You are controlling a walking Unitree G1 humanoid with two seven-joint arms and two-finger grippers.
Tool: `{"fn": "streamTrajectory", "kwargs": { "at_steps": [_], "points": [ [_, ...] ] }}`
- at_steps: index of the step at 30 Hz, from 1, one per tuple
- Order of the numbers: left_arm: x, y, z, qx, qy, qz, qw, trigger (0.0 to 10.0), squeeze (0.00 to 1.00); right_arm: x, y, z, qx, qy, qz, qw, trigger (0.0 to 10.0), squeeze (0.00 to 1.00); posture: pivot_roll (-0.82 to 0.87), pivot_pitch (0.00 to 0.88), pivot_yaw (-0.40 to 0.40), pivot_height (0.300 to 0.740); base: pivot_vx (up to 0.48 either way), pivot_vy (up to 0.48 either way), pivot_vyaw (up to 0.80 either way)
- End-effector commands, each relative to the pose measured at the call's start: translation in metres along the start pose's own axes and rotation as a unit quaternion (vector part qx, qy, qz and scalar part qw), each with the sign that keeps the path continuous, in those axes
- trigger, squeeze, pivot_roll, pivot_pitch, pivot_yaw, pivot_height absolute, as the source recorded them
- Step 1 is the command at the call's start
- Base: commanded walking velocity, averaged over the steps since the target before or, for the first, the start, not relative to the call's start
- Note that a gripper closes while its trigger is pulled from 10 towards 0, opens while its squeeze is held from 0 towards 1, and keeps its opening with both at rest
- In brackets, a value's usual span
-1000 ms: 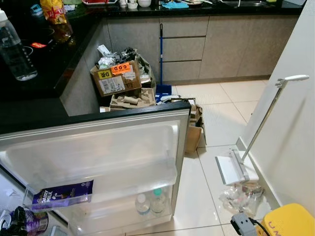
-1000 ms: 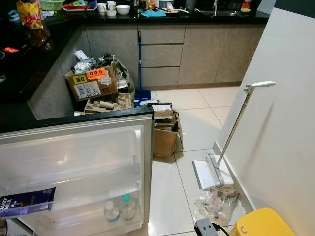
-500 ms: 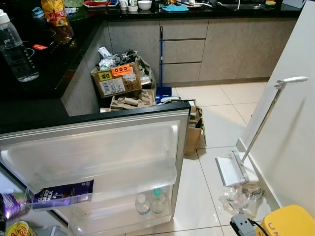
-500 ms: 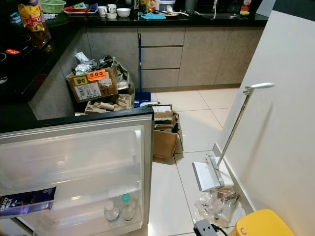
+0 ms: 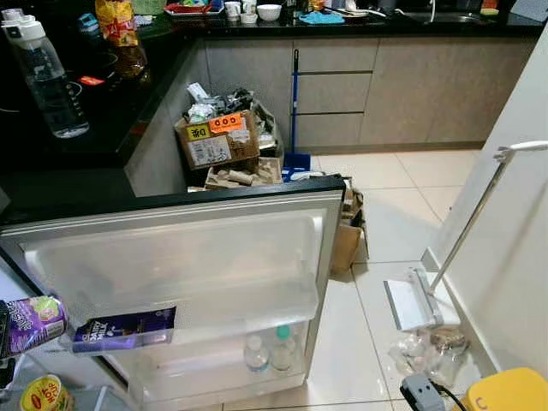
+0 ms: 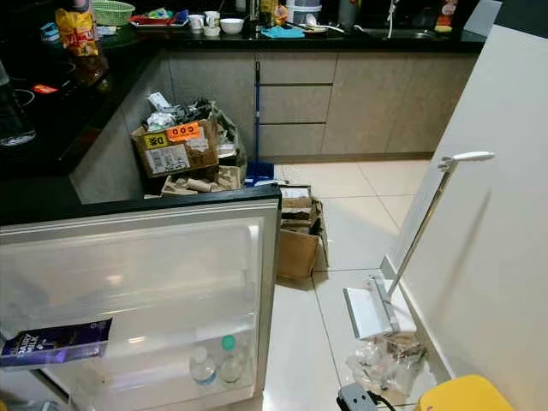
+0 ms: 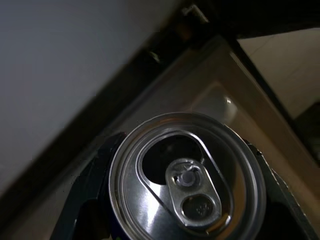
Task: Restocking fridge
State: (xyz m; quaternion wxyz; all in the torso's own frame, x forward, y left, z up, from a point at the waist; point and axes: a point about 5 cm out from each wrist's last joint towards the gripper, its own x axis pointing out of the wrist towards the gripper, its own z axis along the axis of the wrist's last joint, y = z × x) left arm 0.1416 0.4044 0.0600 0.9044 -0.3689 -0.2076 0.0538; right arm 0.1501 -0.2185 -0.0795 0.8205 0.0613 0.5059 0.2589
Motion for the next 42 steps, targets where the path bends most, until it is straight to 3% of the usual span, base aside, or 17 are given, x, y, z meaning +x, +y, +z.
{"fn": "streamTrajectory", "kwargs": {
  "at_steps": [1,9,15,17,22,25,29,32,36,37,40,42],
  "points": [
    [-0.004,0.0,-0.005,-0.047,-0.025,0.002,0.999,10.0,0.0,-0.001,0.0,-0.002,-0.003,0.008,0.001,1.0,10.0,0.0,-0.08,0.0,-0.011,0.74,0.0,0.0,0.0],
    [-0.013,0.003,-0.009,-0.128,-0.079,0.012,0.989,10.0,0.0,-0.002,-0.002,-0.002,-0.005,0.01,-0.001,1.0,10.0,0.0,-0.08,0.0,-0.018,0.74,0.0,0.0,0.0],
    [-0.012,-0.004,-0.031,-0.174,-0.047,-0.019,0.983,10.0,0.0,-0.002,-0.001,-0.002,-0.006,0.011,0.001,1.0,10.0,0.0,-0.08,0.0,-0.018,0.74,0.0,0.0,0.0],
    [-0.008,-0.012,-0.049,-0.203,-0.016,-0.048,0.978,10.0,0.0,-0.001,-0.001,-0.002,-0.006,0.012,0.003,1.0,10.0,0.0,-0.08,0.0,-0.015,0.74,0.0,0.0,0.0],
    [-0.001,-0.024,-0.068,-0.231,0.013,-0.08,0.969,10.0,0.0,-0.001,0.0,-0.002,-0.006,0.012,0.004,1.0,10.0,0.0,-0.08,0.0,-0.015,0.74,0.0,0.0,0.0],
    [0.002,-0.029,-0.074,-0.237,0.025,-0.097,0.966,10.0,0.0,-0.001,0.0,-0.002,-0.006,0.012,0.005,1.0,10.0,0.0,-0.08,0.0,-0.011,0.74,0.0,0.0,0.0],
    [0.019,-0.048,-0.087,-0.249,0.05,-0.161,0.954,10.0,0.0,-0.001,0.0,-0.002,-0.004,0.009,0.004,1.0,10.0,0.0,-0.08,0.0,-0.011,0.74,0.0,0.0,0.0],
    [0.032,-0.059,-0.086,-0.245,0.056,-0.202,0.946,10.0,0.0,-0.002,-0.002,-0.001,0.0,0.002,0.001,1.0,10.0,0.0,-0.09,0.0,-0.01,0.74,0.0,0.0,0.0],
    [0.037,-0.064,-0.084,-0.24,0.059,-0.221,0.944,10.0,0.0,-0.003,-0.002,0.0,0.004,-0.006,0.001,1.0,10.0,0.0,-0.09,0.0,-0.009,0.74,0.0,0.0,0.0],
    [0.05,-0.079,-0.077,-0.231,0.059,-0.269,0.933,10.0,0.0,-0.004,-0.002,0.013,0.025,-0.054,0.027,0.998,10.0,0.0,-0.09,0.0,-0.008,0.74,0.0,0.0,0.0],
    [0.054,-0.085,-0.074,-0.228,0.058,-0.287,0.929,10.0,0.0,-0.005,-0.002,0.019,0.034,-0.076,0.043,0.996,10.0,0.0,-0.09,0.0,-0.008,0.74,0.0,0.0,0.0],
    [0.06,-0.096,-0.073,-0.218,0.066,-0.321,0.919,10.0,0.0,-0.009,-0.002,0.034,0.045,-0.121,0.086,0.988,10.0,0.0,-0.09,0.0,-0.008,0.74,0.0,0.0,0.0]
  ]
}}
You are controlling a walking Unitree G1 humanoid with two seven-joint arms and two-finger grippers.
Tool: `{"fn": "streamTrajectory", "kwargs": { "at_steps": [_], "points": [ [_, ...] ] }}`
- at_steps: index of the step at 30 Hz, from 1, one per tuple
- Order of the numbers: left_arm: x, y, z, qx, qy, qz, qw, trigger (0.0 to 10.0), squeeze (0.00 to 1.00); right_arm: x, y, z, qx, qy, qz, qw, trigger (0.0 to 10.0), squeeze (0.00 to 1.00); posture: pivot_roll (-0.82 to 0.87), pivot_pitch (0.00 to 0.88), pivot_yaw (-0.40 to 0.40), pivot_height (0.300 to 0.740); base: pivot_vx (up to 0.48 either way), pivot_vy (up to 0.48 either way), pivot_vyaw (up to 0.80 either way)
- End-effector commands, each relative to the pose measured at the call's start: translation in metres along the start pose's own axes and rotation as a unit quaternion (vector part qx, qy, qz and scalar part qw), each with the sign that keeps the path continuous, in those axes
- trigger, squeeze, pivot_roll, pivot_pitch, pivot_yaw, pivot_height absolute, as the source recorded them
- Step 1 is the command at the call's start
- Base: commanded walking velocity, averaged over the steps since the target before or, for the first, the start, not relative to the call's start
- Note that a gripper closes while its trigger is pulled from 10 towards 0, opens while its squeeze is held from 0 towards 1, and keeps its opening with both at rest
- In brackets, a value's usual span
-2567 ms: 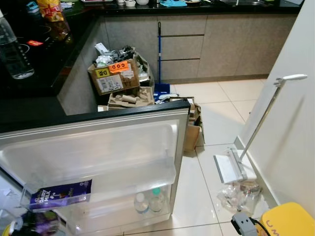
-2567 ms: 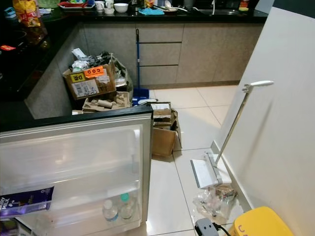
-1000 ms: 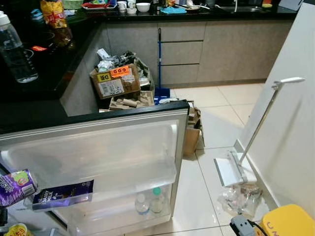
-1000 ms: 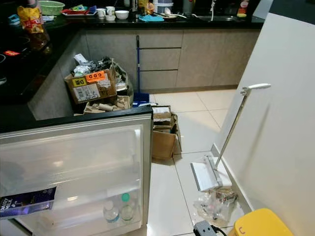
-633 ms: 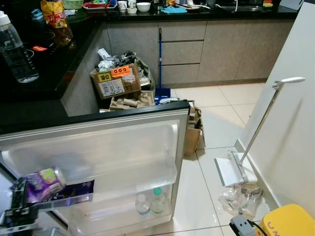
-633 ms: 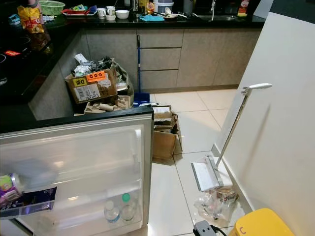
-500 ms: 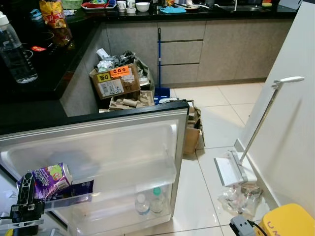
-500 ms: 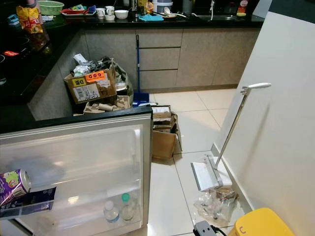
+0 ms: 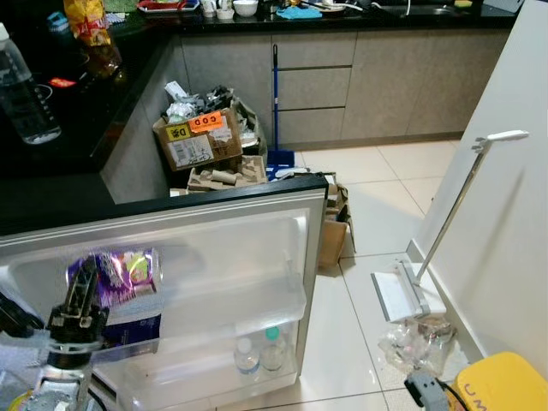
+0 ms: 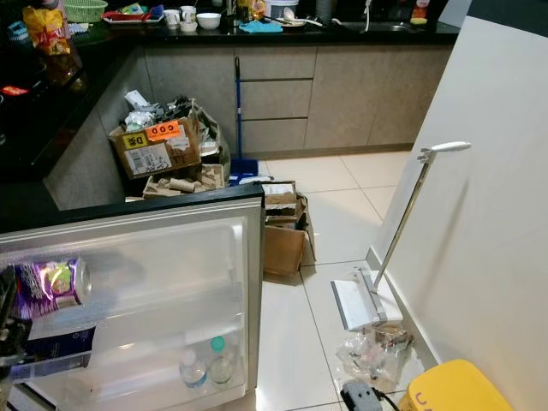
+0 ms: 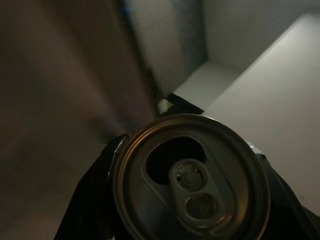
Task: Restocking fridge
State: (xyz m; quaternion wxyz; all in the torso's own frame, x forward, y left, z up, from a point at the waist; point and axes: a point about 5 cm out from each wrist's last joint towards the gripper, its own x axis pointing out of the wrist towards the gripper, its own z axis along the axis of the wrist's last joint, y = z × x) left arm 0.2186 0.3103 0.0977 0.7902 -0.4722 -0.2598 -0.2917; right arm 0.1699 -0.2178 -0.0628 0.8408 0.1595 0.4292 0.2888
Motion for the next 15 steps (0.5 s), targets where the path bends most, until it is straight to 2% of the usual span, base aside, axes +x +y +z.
{"fn": "streamTrajectory", "kwargs": {
  "at_steps": [1,2,4,7,10,14,15],
  "points": [
    [0.013,-0.006,-0.009,-0.007,0.02,-0.037,0.999,10.0,0.0,-0.005,0.0,0.019,-0.003,-0.046,0.048,0.998,10.0,0.0,-0.09,0.0,-0.008,0.74,0.0,0.0,0.0],
    [0.013,-0.006,-0.009,-0.007,0.02,-0.037,0.999,10.0,0.0,-0.005,0.0,0.019,-0.003,-0.046,0.048,0.998,10.0,0.0,-0.09,0.0,-0.008,0.74,0.0,0.0,0.0],
    [0.027,-0.013,-0.018,-0.008,0.057,-0.071,0.996,10.0,0.0,-0.016,-0.001,0.037,-0.027,-0.075,0.115,0.99,10.0,0.0,-0.09,0.0,-0.008,0.74,0.0,0.0,0.0],
    [0.031,-0.016,-0.023,-0.009,0.076,-0.083,0.994,10.0,0.0,-0.021,-0.001,0.044,-0.04,-0.083,0.139,0.986,10.0,0.0,-0.09,0.0,-0.002,0.74,0.0,0.0,0.0],
    [0.041,-0.023,-0.05,-0.008,0.158,-0.105,0.982,10.0,0.0,-0.036,-0.002,0.063,-0.081,-0.091,0.188,0.975,10.0,0.0,-0.1,0.0,-0.002,0.74,0.0,0.0,0.0],
    [0.043,-0.026,-0.056,-0.009,0.173,-0.112,0.979,10.0,0.0,-0.039,-0.001,0.067,-0.093,-0.09,0.2,0.971,10.0,0.0,-0.1,0.0,-0.002,0.74,0.0,0.0,0.0],
    [0.05,-0.032,-0.065,-0.001,0.2,-0.128,0.971,10.0,0.0,-0.042,0.003,0.078,-0.121,-0.096,0.225,0.962,10.0,0.0,-0.1,0.0,0.0,0.74,0.0,0.0,0.0]
  ]
}}
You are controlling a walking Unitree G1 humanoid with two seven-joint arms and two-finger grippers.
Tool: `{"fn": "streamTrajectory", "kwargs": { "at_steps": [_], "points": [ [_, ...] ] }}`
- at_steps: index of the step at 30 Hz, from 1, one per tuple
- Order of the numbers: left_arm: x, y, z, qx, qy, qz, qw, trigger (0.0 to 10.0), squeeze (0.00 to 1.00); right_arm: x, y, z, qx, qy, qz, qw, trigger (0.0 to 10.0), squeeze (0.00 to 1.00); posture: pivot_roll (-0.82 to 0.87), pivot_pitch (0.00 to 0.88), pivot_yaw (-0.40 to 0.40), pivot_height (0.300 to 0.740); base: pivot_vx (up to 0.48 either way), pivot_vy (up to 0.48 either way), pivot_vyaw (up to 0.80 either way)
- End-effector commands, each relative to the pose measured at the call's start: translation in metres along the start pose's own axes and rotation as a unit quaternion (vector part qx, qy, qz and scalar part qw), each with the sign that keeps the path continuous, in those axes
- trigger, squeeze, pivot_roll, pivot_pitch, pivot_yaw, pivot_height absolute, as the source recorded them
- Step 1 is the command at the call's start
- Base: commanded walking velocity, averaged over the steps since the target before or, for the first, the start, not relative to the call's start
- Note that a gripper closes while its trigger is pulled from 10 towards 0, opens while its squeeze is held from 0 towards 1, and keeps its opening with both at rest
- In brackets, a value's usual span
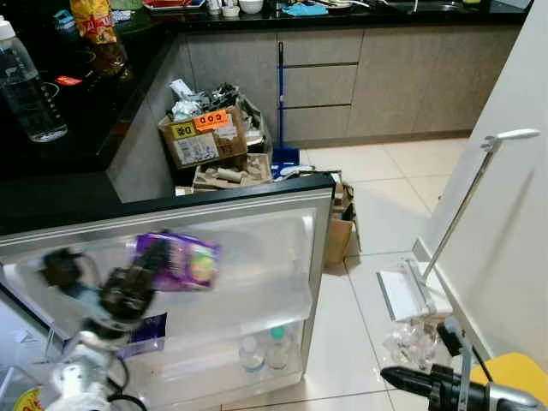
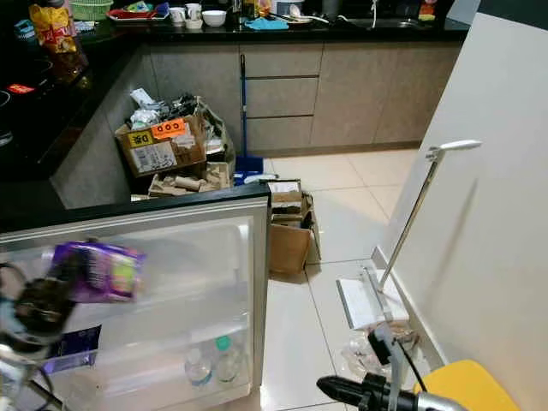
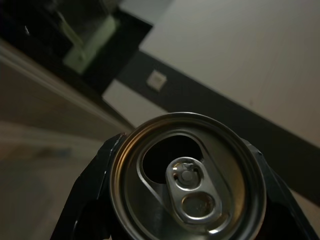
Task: Restocking fridge
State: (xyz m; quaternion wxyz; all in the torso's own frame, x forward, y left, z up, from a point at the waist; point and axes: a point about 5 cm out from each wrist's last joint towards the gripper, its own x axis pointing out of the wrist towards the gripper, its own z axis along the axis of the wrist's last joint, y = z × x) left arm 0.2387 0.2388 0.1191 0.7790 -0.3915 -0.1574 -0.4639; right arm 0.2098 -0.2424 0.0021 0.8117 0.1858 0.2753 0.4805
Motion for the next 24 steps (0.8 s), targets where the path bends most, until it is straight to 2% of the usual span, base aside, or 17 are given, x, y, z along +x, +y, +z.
{"fn": "streamTrajectory", "kwargs": {
  "at_steps": [1,5,8,11,12,13,14,17,24],
  "points": [
    [0.009,-0.004,-0.004,0.016,0.02,-0.013,1.0,10.0,0.0,-0.001,0.002,0.009,-0.019,0.0,0.022,1.0,10.0,0.0,-0.1,0.0,0.0,0.74,0.0,0.0,0.0],
    [0.02,-0.008,-0.002,0.032,0.04,-0.026,0.998,10.0,0.0,0.0,0.007,0.018,-0.039,-0.009,0.052,0.998,10.0,0.0,-0.1,0.0,0.002,0.74,0.0,0.0,0.0],
    [0.035,-0.012,0.004,0.061,0.057,-0.039,0.996,10.0,0.0,0.0,0.016,0.025,-0.054,-0.012,0.093,0.994,10.0,0.0,-0.1,0.0,0.004,0.74,0.0,0.0,0.0],
    [0.035,-0.012,0.004,0.061,0.057,-0.039,0.996,10.0,0.0,0.0,0.016,0.025,-0.054,-0.012,0.093,0.994,10.0,0.0,-0.1,0.0,0.004,0.74,0.0,0.0,0.0],
    [0.043,-0.012,0.006,0.078,0.065,-0.041,0.994,10.0,0.0,0.001,0.021,0.028,-0.063,-0.003,0.113,0.992,10.0,0.0,-0.1,0.0,0.004,0.74,0.0,0.0,0.0],
    [0.043,-0.012,0.006,0.078,0.065,-0.041,0.994,10.0,0.0,0.001,0.021,0.028,-0.063,-0.003,0.113,0.992,10.0,0.0,-0.1,0.0,0.004,0.74,0.0,0.0,0.0],
    [0.049,-0.012,0.006,0.096,0.073,-0.036,0.992,10.0,0.0,0.003,0.026,0.031,-0.073,0.01,0.13,0.989,10.0,0.0,-0.1,0.0,0.005,0.74,0.0,0.0,0.0],
    [0.058,-0.01,0.001,0.12,0.09,-0.026,0.988,10.0,0.0,0.008,0.032,0.035,-0.099,0.045,0.148,0.983,10.0,0.0,-0.1,0.0,0.007,0.74,0.0,0.0,0.0],
    [0.072,-0.007,-0.014,0.13,0.103,-0.02,0.986,10.0,0.0,0.007,0.038,0.039,-0.115,0.063,0.152,0.98,10.0,0.0,-0.11,0.0,0.003,0.74,0.0,0.0,0.0]
  ]
}}
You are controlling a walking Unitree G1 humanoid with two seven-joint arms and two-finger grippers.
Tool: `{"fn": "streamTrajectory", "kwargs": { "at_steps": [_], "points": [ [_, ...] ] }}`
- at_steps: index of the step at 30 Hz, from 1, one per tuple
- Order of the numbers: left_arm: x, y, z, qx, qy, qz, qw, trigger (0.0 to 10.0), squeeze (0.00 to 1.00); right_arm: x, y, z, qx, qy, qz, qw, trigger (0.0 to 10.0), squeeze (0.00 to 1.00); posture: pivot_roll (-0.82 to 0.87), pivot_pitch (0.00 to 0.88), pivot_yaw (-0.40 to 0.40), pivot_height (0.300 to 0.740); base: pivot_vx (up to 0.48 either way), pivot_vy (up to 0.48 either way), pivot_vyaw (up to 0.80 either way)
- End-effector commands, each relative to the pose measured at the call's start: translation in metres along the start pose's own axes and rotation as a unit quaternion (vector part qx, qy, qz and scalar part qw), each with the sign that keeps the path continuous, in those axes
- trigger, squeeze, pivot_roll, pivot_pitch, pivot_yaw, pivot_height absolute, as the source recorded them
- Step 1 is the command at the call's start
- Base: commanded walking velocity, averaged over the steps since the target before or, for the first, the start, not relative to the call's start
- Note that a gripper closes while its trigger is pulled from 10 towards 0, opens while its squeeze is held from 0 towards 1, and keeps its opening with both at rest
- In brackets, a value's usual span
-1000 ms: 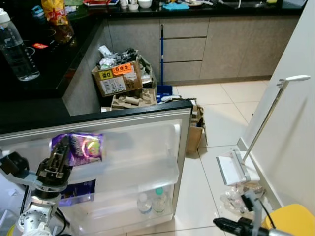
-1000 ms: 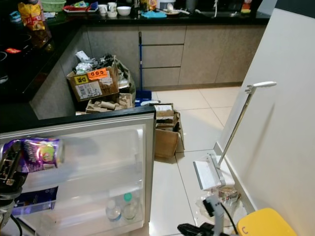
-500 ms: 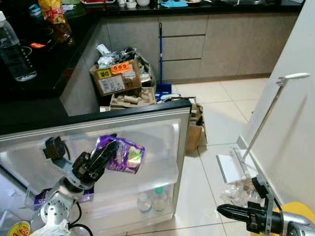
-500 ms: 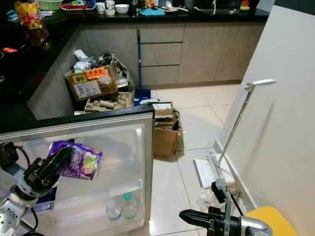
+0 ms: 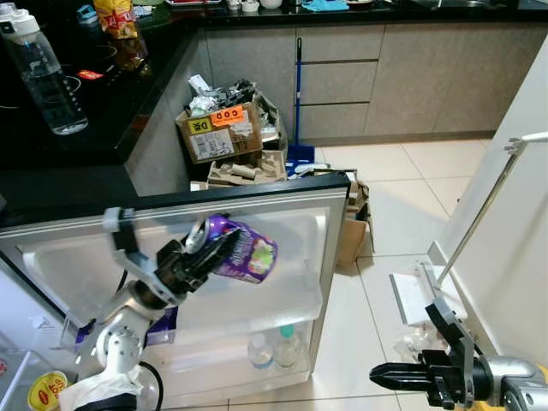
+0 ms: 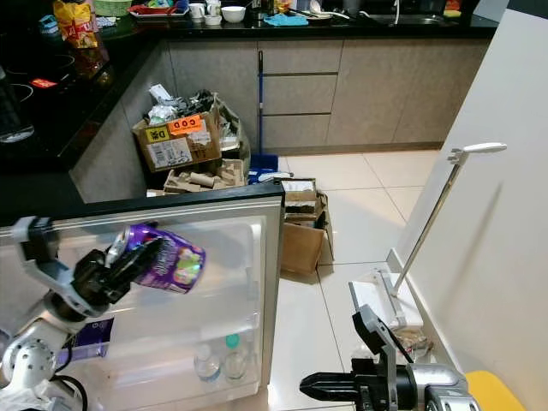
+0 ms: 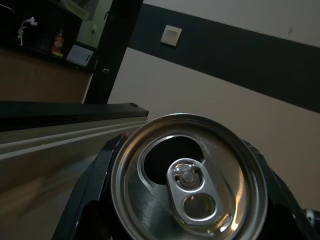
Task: Restocking fridge
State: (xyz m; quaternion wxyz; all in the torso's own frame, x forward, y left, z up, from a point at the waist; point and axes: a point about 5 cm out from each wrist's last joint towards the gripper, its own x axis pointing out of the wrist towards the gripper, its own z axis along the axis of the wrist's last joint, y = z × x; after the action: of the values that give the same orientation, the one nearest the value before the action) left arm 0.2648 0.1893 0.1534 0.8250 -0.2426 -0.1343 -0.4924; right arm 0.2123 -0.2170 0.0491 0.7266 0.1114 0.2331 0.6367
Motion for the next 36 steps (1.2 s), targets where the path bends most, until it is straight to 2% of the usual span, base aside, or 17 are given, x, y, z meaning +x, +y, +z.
{"fn": "streamTrajectory", "kwargs": {
  "at_steps": [1,3,7,8,10,12,17,25,32,36],
  "points": [
    [0.009,-0.001,0.0,0.011,-0.003,-0.004,1.0,10.0,0.0,-0.003,0.001,0.002,-0.005,0.01,-0.002,1.0,10.0,0.0,-0.11,0.0,0.003,0.74,0.0,0.0,0.0],
    [0.011,0.0,-0.001,0.012,-0.005,-0.002,1.0,10.0,0.0,-0.004,0.002,0.002,-0.005,0.013,-0.002,1.0,10.0,0.0,-0.11,0.0,0.003,0.74,0.0,0.0,0.0],
    [0.026,0.001,-0.009,0.023,-0.015,0.015,0.999,10.0,0.0,-0.003,0.004,0.003,-0.005,0.014,0.0,1.0,10.0,0.0,-0.11,0.0,0.001,0.74,0.0,0.0,0.0],
    [0.032,0.002,-0.011,0.022,-0.027,0.027,0.999,10.0,0.0,-0.002,0.005,0.004,-0.004,0.015,0.002,1.0,10.0,0.0,-0.11,0.0,-0.001,0.74,0.0,0.0,0.0],
    [0.032,0.002,-0.011,0.022,-0.027,0.027,0.999,10.0,0.0,-0.002,0.005,0.004,-0.004,0.015,0.002,1.0,10.0,0.0,-0.11,0.0,-0.001,0.74,0.0,0.0,0.0],
    [0.042,0.002,-0.015,0.009,-0.046,0.034,0.998,10.0,0.0,-0.001,0.005,0.003,-0.003,0.022,-0.001,1.0,10.0,0.0,-0.11,0.001,-0.006,0.74,0.0,0.0,0.0],
    [0.052,-0.003,-0.027,-0.007,-0.038,0.016,0.999,10.0,0.0,-0.001,0.006,0.002,0.001,0.029,-0.005,1.0,10.0,0.0,-0.11,0.001,-0.006,0.74,0.0,0.0,0.0],
    [0.06,-0.004,-0.034,-0.01,-0.039,0.02,0.999,10.0,0.0,-0.003,0.006,0.002,0.002,0.034,-0.01,0.999,10.0,0.0,-0.11,0.001,-0.006,0.74,0.0,0.0,0.0],
    [0.083,-0.012,-0.061,-0.026,-0.024,0.023,0.999,10.0,0.0,0.001,0.006,0.001,0.0,0.035,-0.012,0.999,10.0,0.0,-0.11,0.007,-0.007,0.74,0.0,0.0,0.0],
    [0.089,-0.012,-0.066,-0.034,-0.026,0.034,0.998,10.0,0.0,0.002,0.006,0.001,-0.001,0.037,-0.015,0.999,10.0,0.0,-0.11,0.01,-0.002,0.74,0.0,0.0,0.0]
  ]
}}
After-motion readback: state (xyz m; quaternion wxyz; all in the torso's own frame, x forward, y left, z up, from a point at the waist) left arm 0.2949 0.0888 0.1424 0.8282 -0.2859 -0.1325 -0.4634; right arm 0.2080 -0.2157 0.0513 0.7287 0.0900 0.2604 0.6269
